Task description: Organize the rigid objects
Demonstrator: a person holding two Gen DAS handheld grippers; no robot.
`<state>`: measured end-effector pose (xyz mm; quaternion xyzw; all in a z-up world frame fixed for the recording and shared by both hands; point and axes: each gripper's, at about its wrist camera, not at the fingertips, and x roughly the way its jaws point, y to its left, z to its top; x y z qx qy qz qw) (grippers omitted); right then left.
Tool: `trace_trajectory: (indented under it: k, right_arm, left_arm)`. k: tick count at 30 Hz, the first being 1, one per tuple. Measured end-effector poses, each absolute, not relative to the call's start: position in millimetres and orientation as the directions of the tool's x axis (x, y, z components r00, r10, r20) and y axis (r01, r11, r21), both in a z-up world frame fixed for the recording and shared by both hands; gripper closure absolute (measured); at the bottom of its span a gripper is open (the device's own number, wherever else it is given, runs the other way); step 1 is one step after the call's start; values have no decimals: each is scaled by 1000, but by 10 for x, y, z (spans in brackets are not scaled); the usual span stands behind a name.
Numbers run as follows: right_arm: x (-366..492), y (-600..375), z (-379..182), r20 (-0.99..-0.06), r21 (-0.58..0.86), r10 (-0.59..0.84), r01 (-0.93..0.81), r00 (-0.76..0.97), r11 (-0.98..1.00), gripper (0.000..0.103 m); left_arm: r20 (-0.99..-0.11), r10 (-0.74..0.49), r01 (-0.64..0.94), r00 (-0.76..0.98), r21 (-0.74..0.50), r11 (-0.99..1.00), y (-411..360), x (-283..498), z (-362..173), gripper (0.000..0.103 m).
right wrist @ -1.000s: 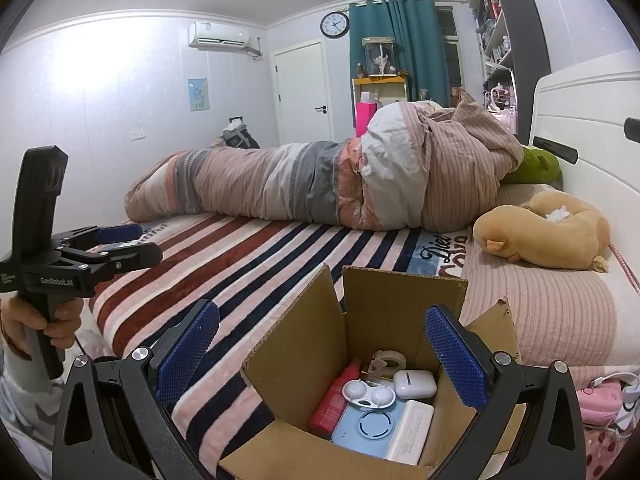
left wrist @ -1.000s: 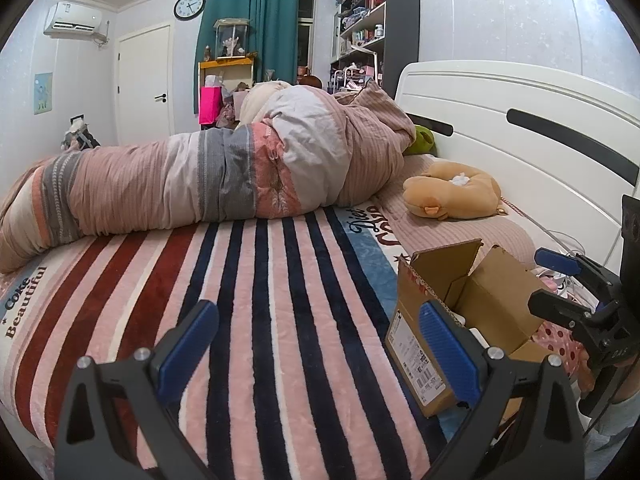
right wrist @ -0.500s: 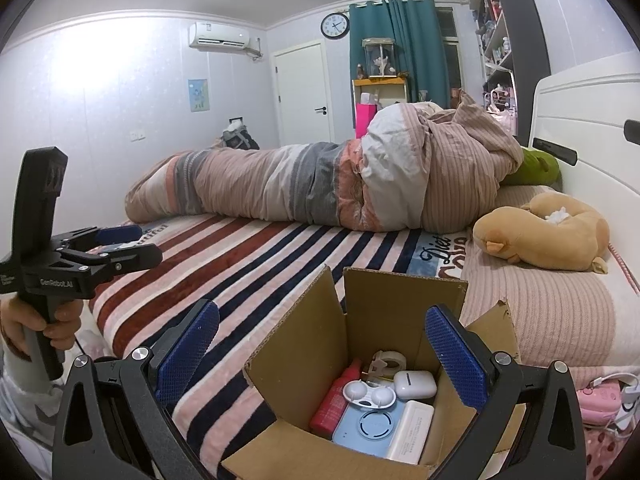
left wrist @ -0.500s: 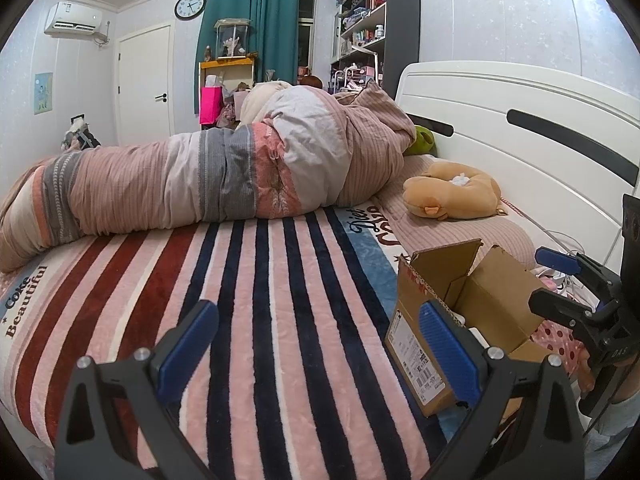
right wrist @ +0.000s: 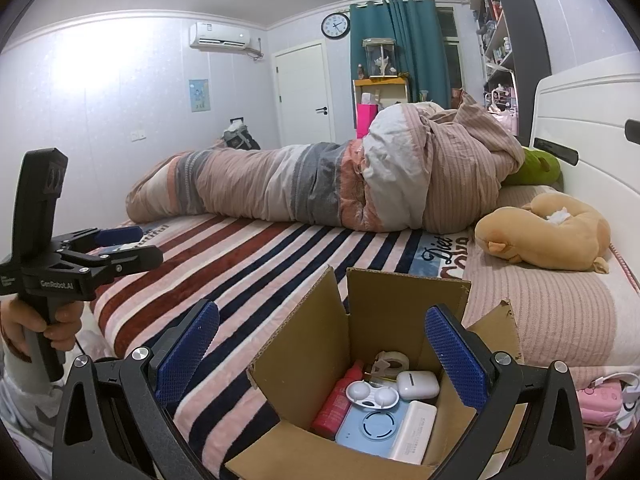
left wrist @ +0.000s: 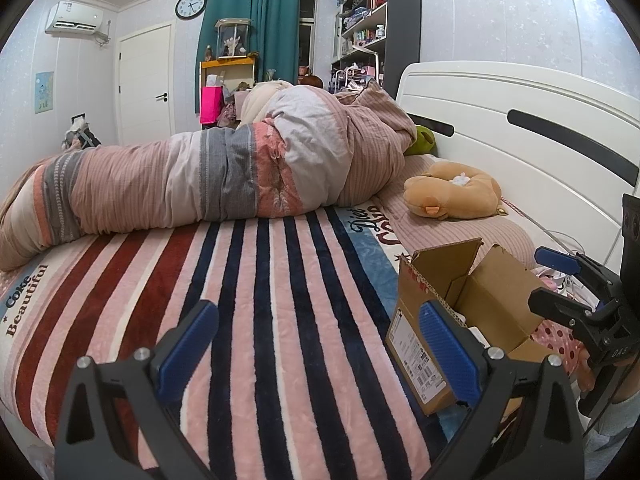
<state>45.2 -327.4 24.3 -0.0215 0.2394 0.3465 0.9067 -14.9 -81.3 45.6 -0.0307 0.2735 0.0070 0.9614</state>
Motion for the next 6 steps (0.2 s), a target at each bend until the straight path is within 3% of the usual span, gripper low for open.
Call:
trace_trajectory:
  k: [6]
  right_arm:
    - [458,-3280,240,-449,129,619,-639,644,758,0]
  left_arm:
    - [-531,0,-34,847,-55,998,-820,-162,461,3]
